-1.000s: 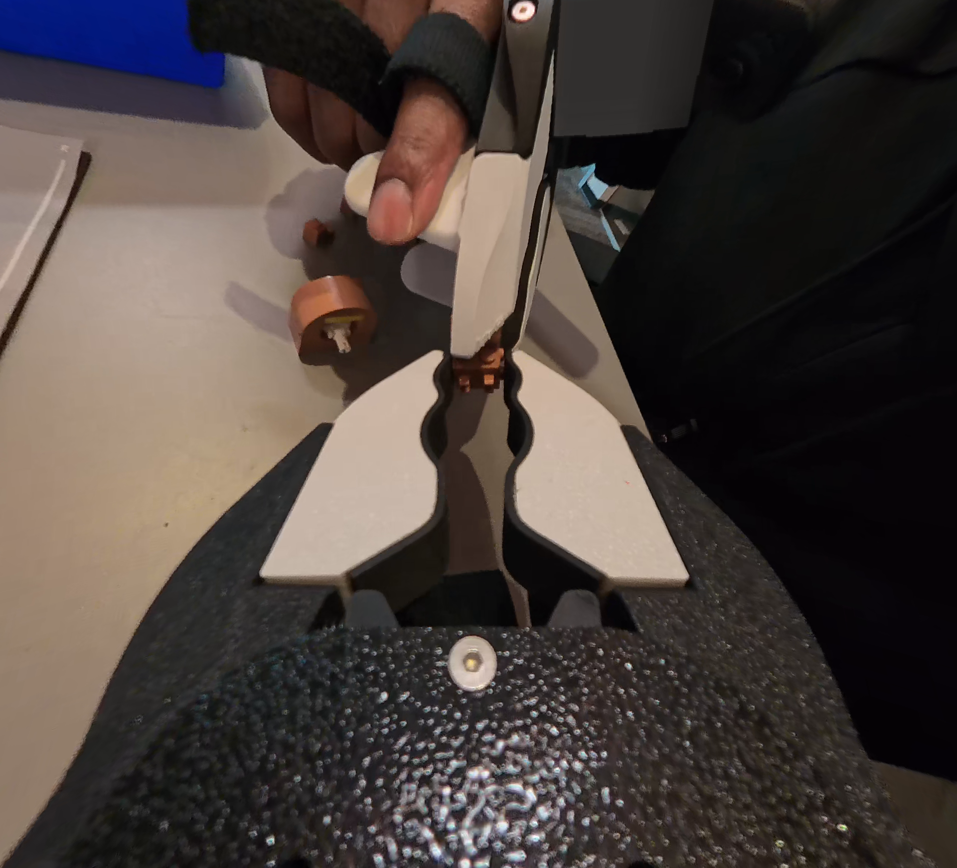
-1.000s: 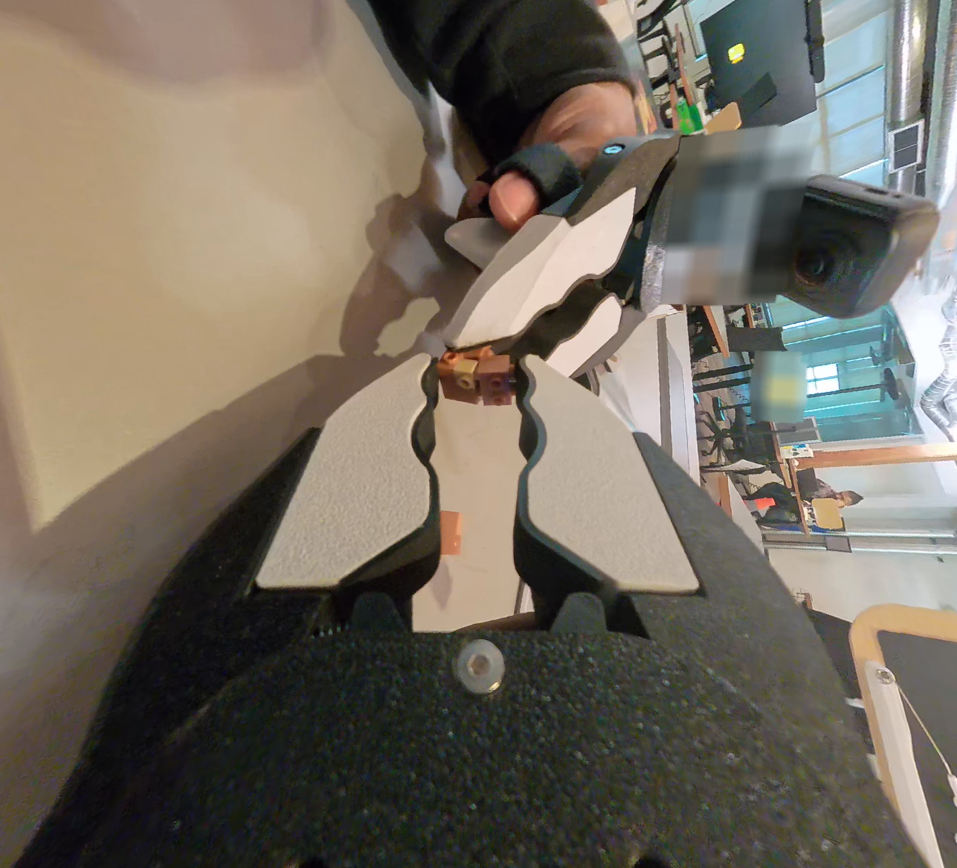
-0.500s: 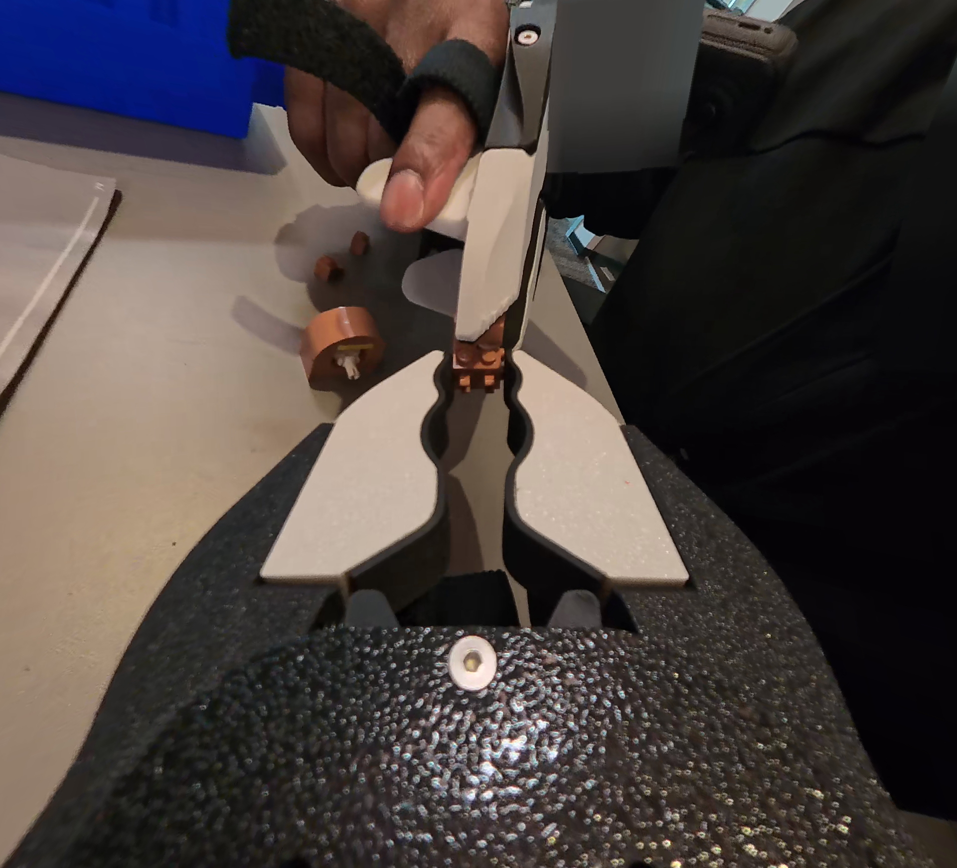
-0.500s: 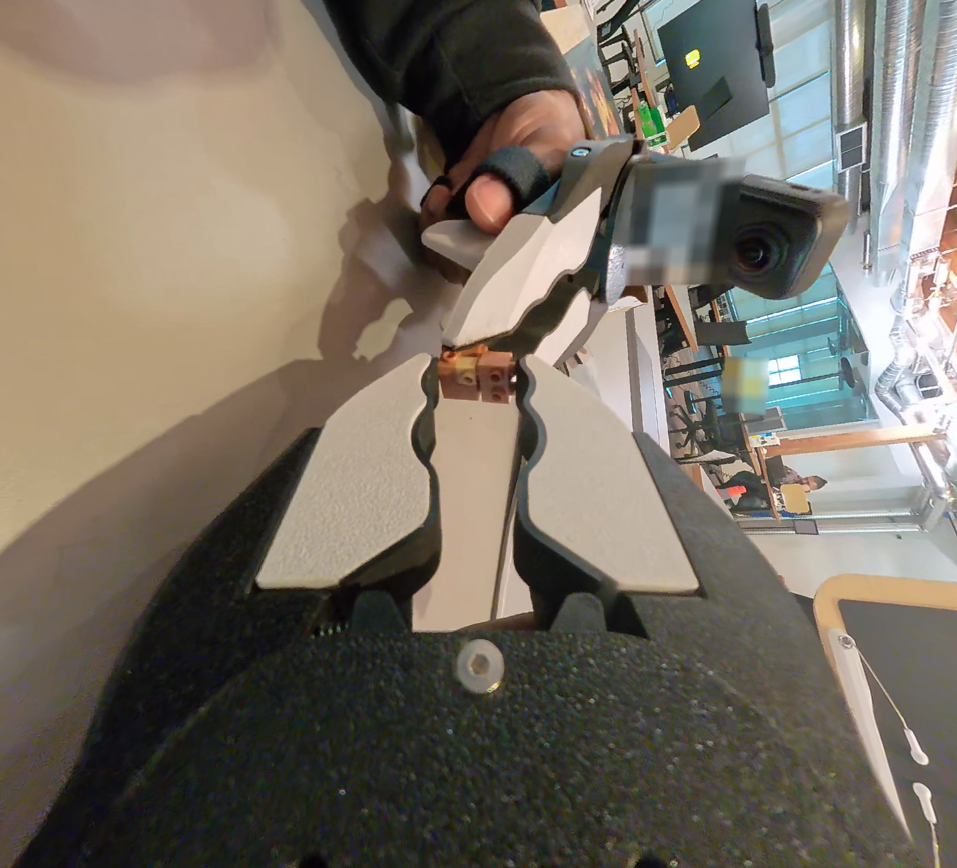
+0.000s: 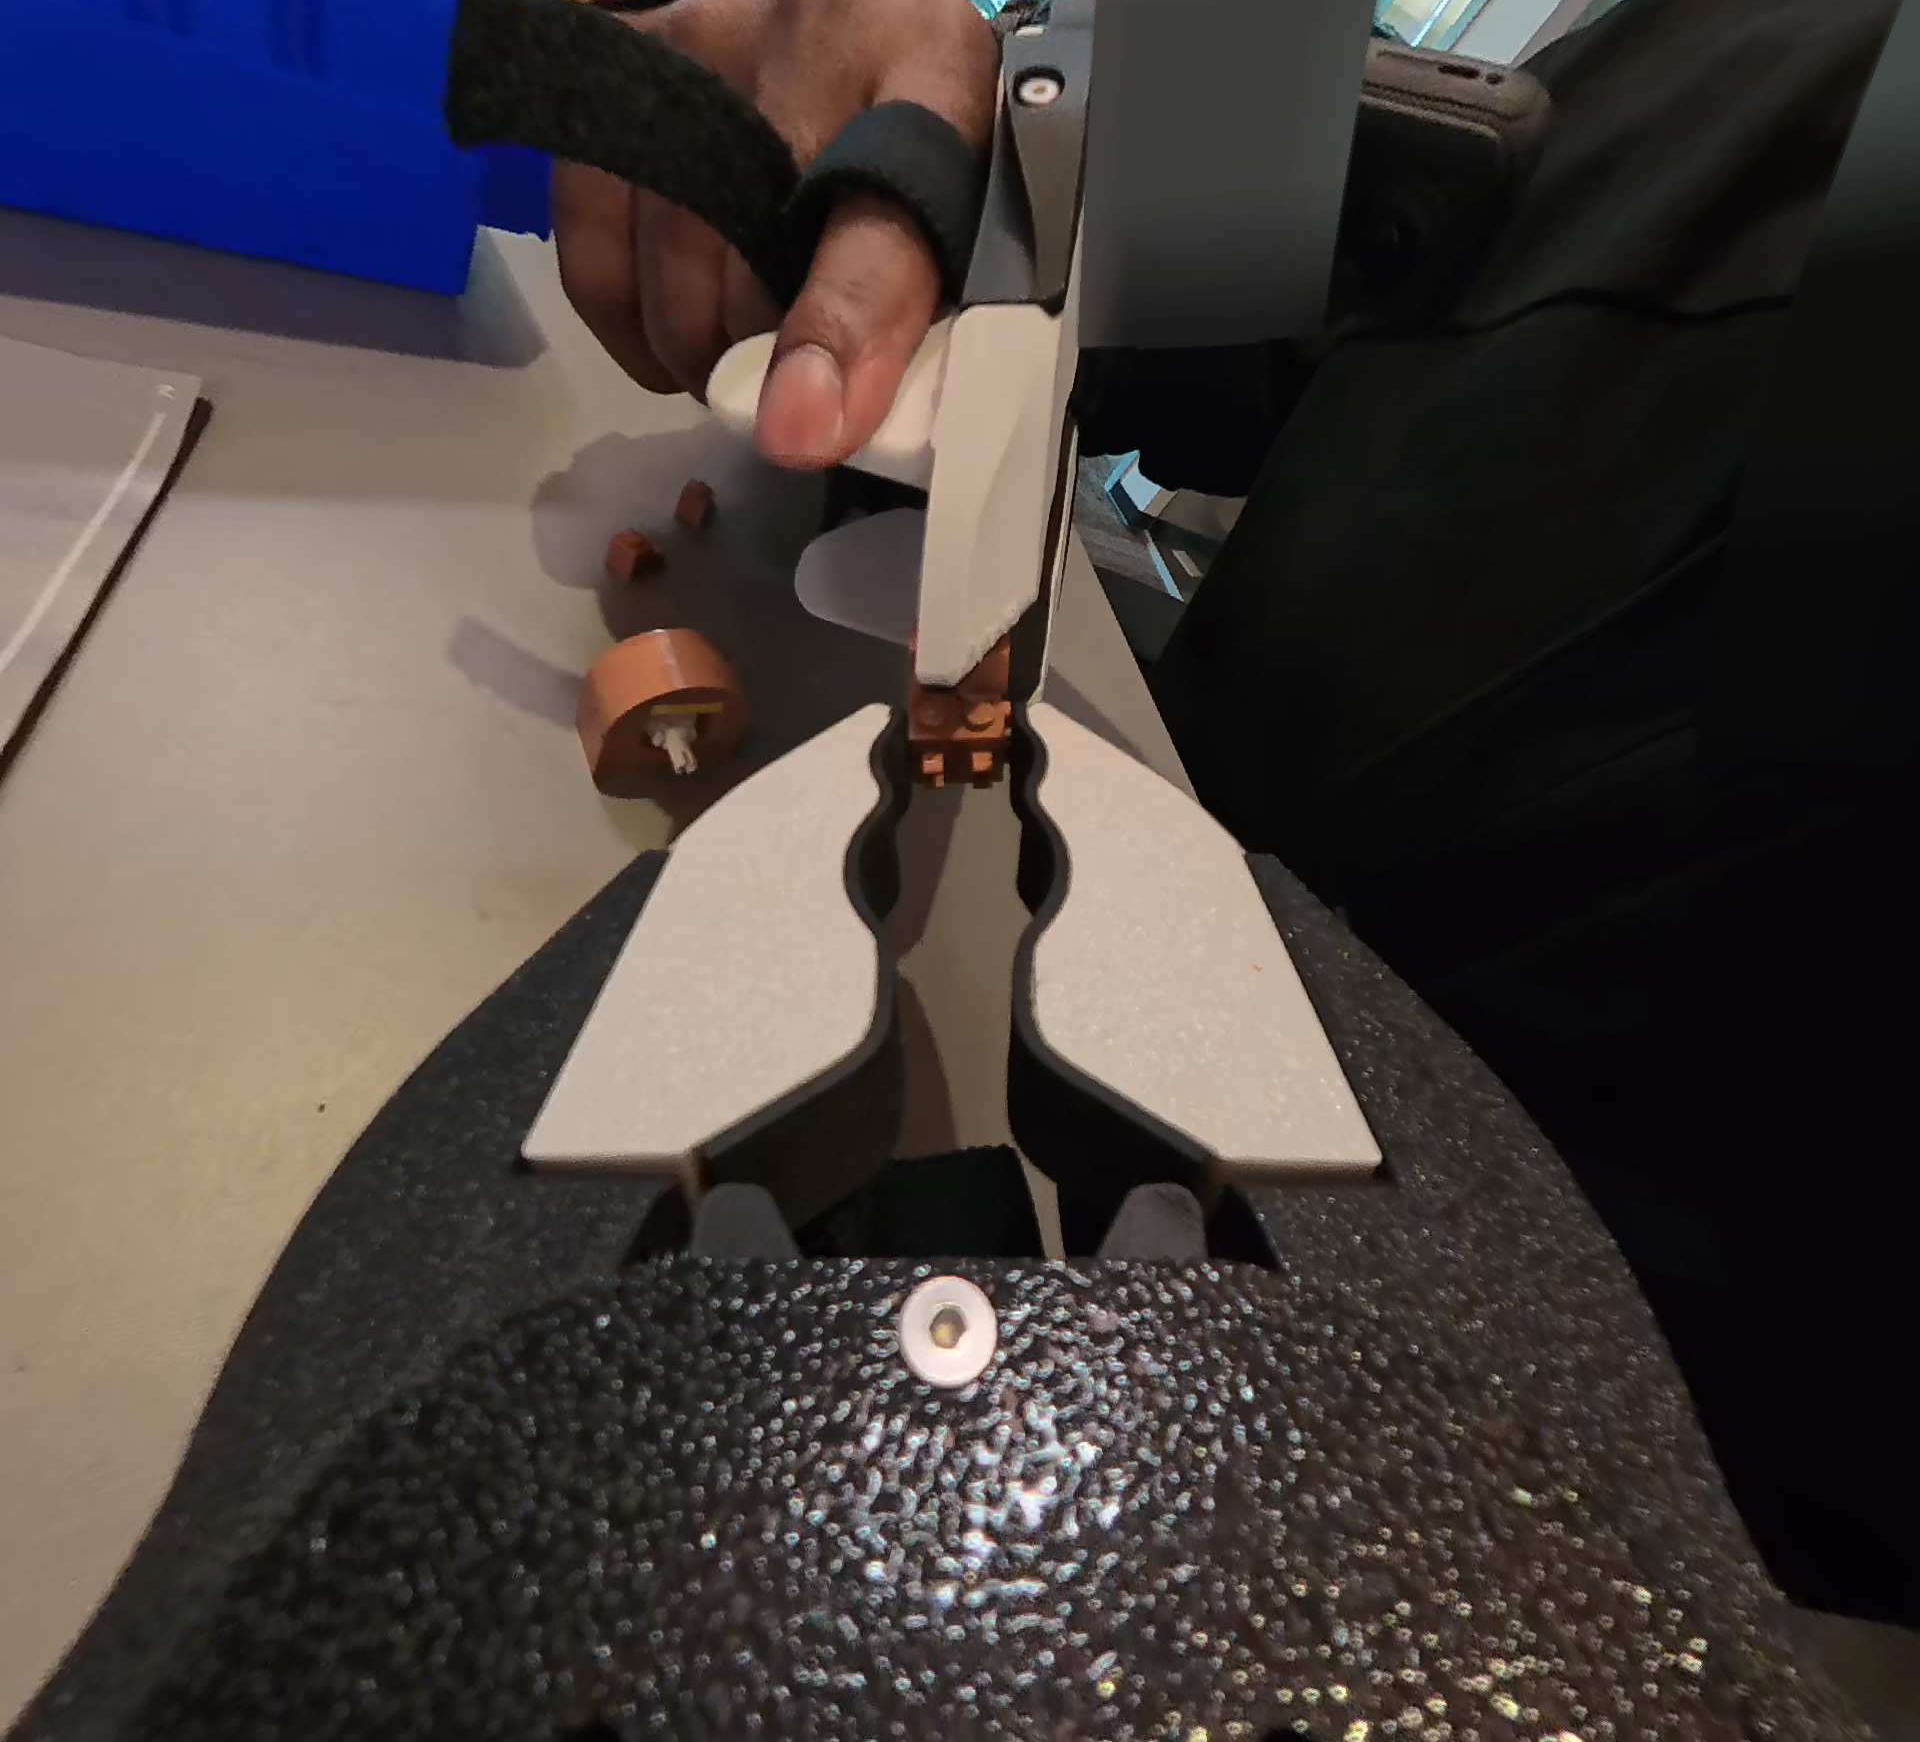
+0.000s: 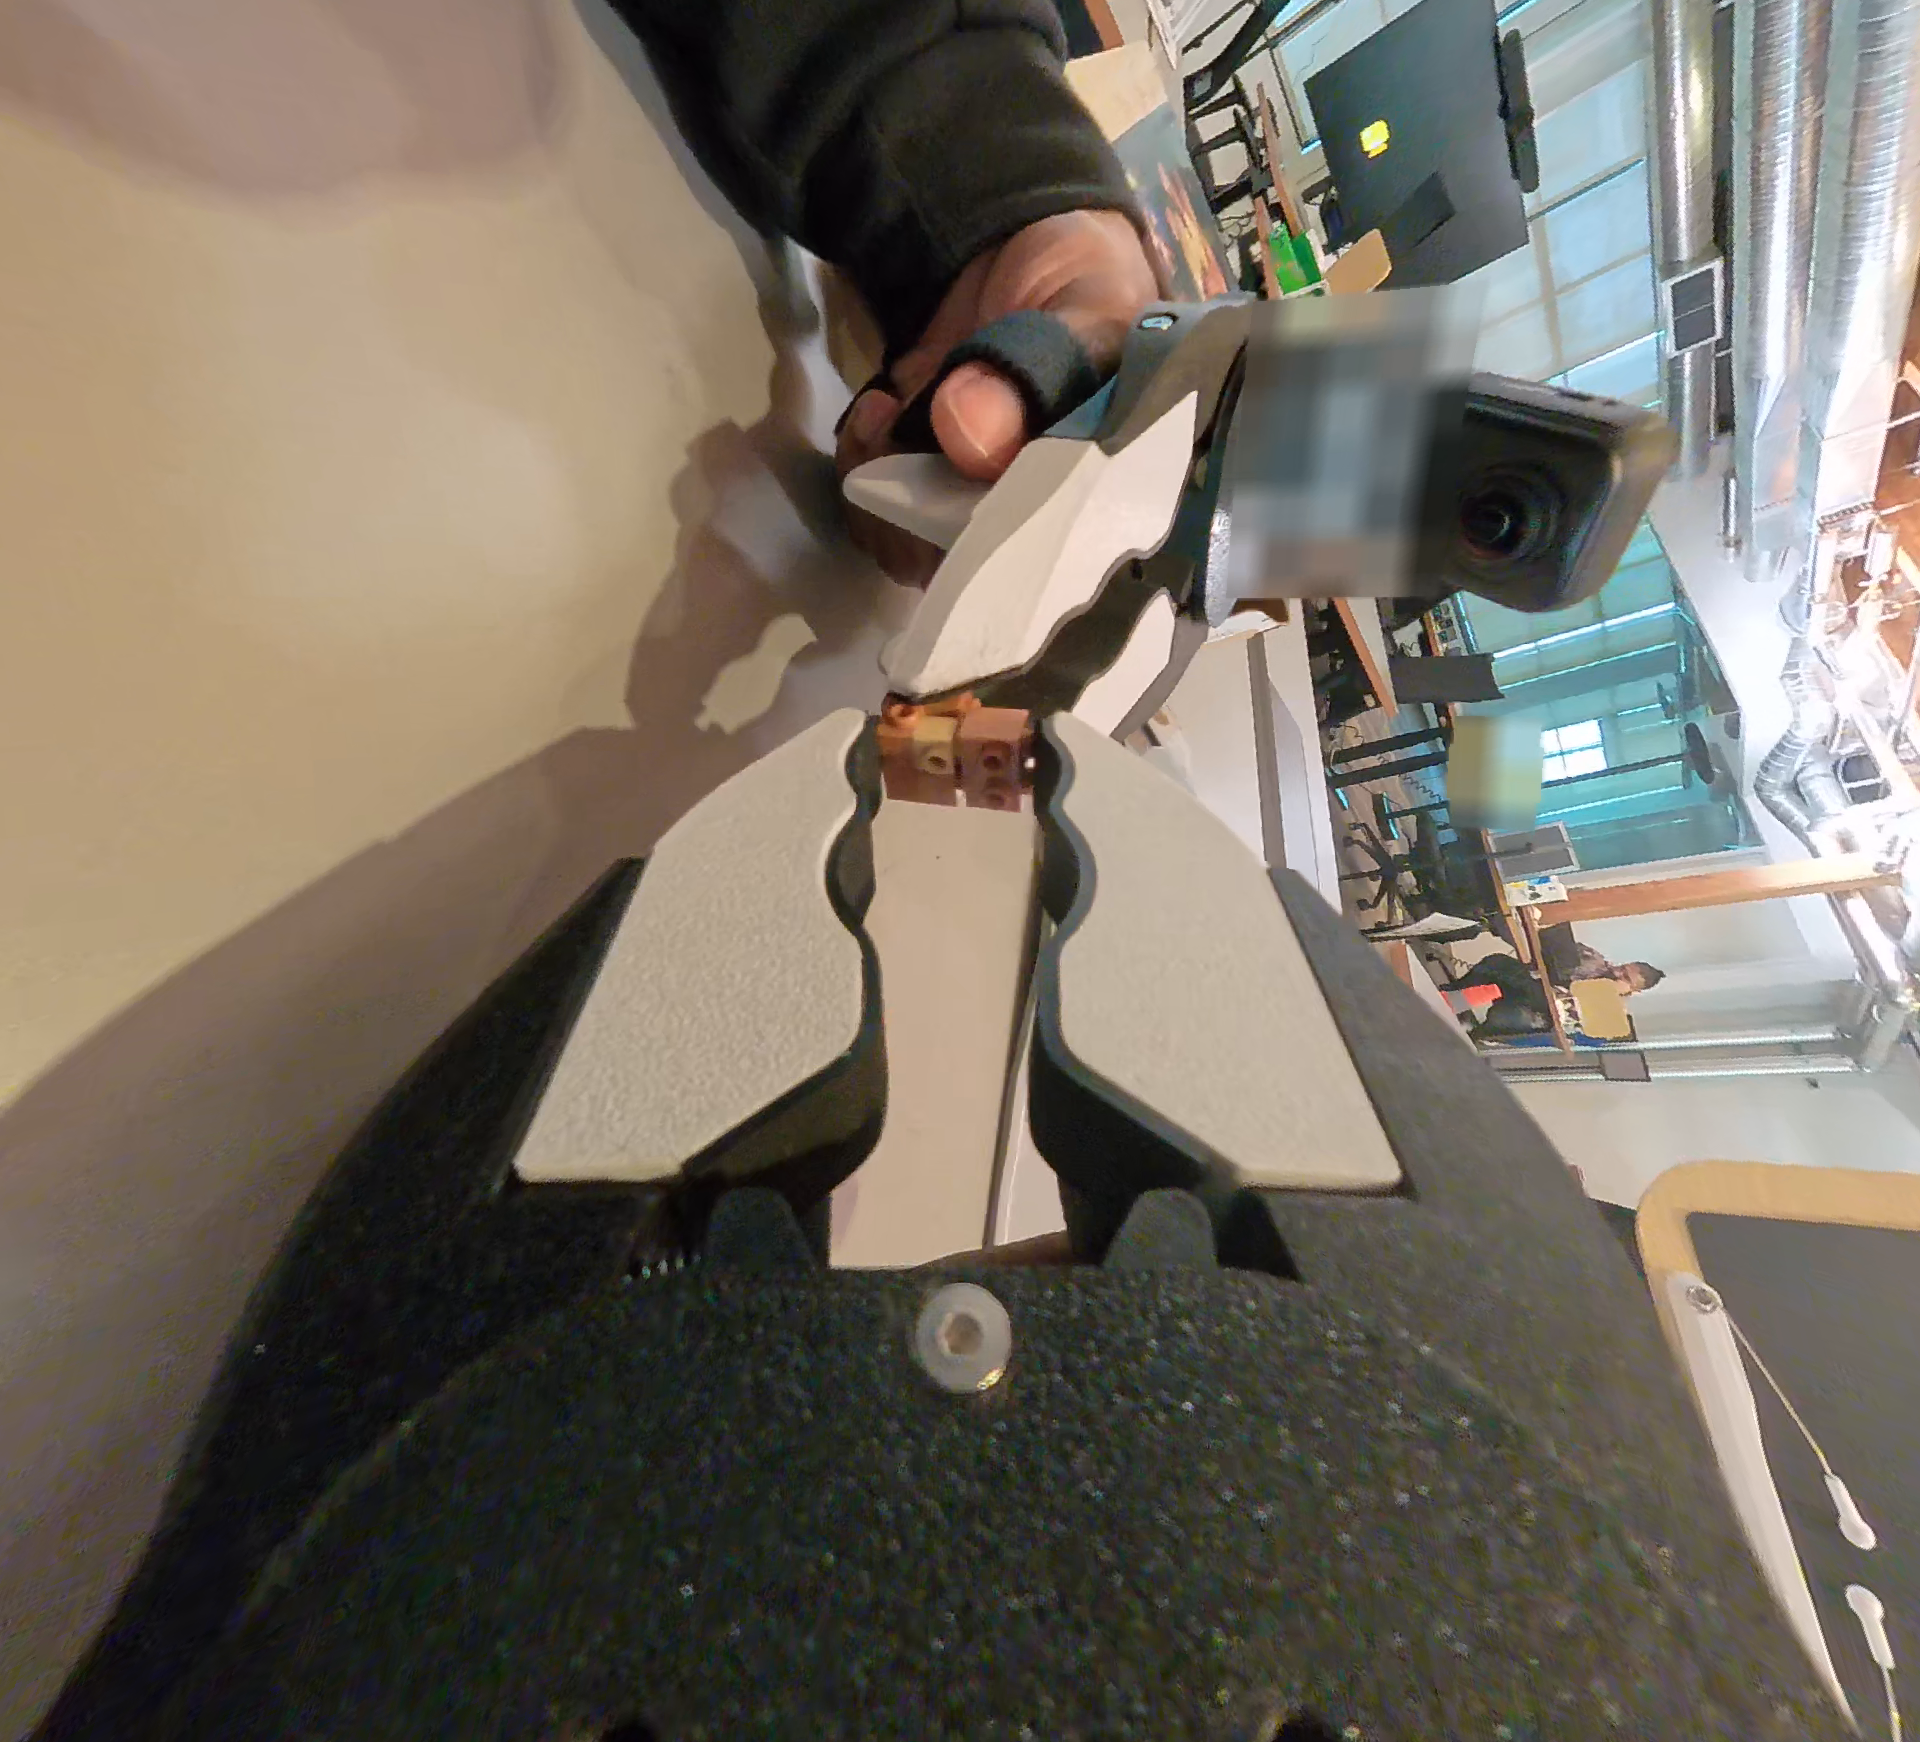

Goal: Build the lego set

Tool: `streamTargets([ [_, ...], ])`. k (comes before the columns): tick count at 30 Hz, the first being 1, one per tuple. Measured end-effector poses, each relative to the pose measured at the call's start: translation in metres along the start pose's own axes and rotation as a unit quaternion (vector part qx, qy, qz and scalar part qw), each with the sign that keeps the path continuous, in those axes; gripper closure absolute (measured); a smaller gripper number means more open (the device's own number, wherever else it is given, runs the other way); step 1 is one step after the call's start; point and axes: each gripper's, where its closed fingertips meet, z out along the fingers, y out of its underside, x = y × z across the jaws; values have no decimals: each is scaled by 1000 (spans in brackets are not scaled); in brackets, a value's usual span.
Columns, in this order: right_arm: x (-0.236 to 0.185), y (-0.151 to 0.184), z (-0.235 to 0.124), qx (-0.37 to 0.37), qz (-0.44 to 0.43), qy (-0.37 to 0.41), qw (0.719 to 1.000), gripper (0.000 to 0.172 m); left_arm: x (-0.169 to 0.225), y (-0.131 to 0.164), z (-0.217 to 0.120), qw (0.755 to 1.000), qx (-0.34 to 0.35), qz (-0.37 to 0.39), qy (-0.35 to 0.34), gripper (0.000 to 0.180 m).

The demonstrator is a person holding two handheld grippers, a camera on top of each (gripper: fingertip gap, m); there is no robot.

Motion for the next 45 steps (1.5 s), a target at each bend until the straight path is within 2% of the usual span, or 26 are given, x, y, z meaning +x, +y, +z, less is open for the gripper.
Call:
streamTargets([
  [14,0,2,-4,-6,4,-9,1000,145,-1,1,3,1000,0,-2,2,163],
  [38,-20,2,-3,-7,24,-72,997,144,1,15,13,998,-58,6,-4,163],
  [45,-12,3,-2,-12,9,-45,999,145,0,9,7,999,-38,0,-5,163],
])
